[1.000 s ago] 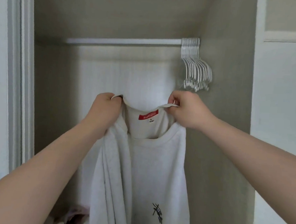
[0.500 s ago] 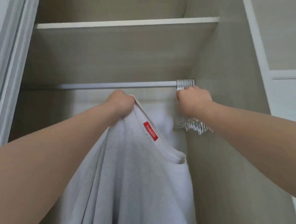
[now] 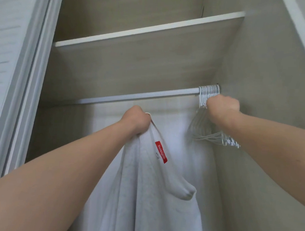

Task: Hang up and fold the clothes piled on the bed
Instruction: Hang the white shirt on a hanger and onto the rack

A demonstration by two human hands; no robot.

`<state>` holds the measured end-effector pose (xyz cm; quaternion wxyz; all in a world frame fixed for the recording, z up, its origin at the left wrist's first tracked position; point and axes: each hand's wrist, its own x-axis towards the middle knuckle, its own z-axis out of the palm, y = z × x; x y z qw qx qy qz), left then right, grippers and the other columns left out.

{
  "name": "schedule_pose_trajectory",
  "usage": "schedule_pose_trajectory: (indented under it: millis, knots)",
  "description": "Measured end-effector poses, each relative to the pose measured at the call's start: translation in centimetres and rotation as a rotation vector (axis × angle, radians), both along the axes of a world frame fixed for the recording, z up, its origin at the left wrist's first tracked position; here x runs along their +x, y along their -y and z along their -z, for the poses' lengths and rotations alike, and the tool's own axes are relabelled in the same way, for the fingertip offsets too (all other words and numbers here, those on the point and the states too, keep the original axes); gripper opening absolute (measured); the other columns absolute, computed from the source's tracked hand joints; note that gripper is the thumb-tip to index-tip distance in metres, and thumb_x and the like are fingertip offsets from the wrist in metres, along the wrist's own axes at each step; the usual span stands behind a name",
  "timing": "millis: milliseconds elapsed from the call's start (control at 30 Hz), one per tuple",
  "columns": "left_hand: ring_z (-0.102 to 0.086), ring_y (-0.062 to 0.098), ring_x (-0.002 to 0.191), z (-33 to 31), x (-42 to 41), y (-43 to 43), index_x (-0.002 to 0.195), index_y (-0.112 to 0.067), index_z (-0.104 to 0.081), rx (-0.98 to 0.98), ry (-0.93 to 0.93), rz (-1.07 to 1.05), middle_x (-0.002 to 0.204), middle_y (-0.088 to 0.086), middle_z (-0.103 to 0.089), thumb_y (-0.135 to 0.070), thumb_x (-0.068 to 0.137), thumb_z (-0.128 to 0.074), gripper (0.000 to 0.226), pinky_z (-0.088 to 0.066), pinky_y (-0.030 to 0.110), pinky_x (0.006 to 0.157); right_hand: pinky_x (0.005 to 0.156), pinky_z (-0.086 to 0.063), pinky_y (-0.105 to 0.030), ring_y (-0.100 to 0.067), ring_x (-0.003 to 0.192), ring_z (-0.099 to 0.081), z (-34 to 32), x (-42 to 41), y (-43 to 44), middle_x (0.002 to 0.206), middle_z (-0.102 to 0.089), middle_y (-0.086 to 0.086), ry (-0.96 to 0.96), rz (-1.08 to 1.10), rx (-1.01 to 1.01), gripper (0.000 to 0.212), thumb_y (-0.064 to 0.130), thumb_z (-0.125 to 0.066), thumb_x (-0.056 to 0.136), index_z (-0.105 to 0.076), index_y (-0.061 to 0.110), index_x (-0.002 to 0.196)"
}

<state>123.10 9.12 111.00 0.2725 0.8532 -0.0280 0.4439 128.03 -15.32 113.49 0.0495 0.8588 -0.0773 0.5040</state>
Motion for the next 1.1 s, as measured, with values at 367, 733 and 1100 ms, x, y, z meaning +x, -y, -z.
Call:
schedule_pose_trajectory:
  millis: [367, 733, 1100]
  knots:
    - [-0.062, 0.043, 0.096, 0.1, -0.1, -1.3, 0.086, 0.003, -0.059, 0.028, 0.003, -0.030, 0.100, 0.029, -0.064, -0.015, 0.097, -0.044, 0.025, -0.035, 0.031, 0.063, 0.094, -0.044, -0.047, -0.042, 0.120, -0.052, -1.0, -1.0, 1.2, 0.124, -0.053, -0.020, 0.140, -0.227, 0.139, 0.042, 0.024, -0.069, 0.091, -0.054, 0.002, 0.123]
    - [-0.050, 0.030, 0.074, -0.3, -2.8, -3.3, 0.069, -0.011, -0.044, -0.026, 0.035, -0.088, 0.072, 0.006, -0.049, -0.009, 0.093, -0.042, 0.024, -0.032, 0.031, 0.055, 0.076, -0.037, -0.034, -0.033, 0.090, -0.047, 1.4, -6.8, -0.5, 0.100, -0.050, -0.017, 0.215, -0.775, 0.543, 0.017, 0.006, -0.043, 0.092, -0.050, 0.005, 0.107]
    - [-0.060, 0.038, 0.104, 0.4, -10.1, -6.4, 0.098, -0.018, -0.074, -0.099, 0.259, -0.194, 0.105, 0.013, -0.069, -0.019, 0.094, -0.047, 0.027, -0.042, 0.035, 0.080, 0.037, -0.022, -0.017, -0.009, 0.034, -0.027, 8.7, -14.2, -2.5, 0.045, -0.035, 0.008, 0.114, -1.539, 1.205, 0.023, 0.008, -0.045, 0.097, -0.035, 0.023, 0.083]
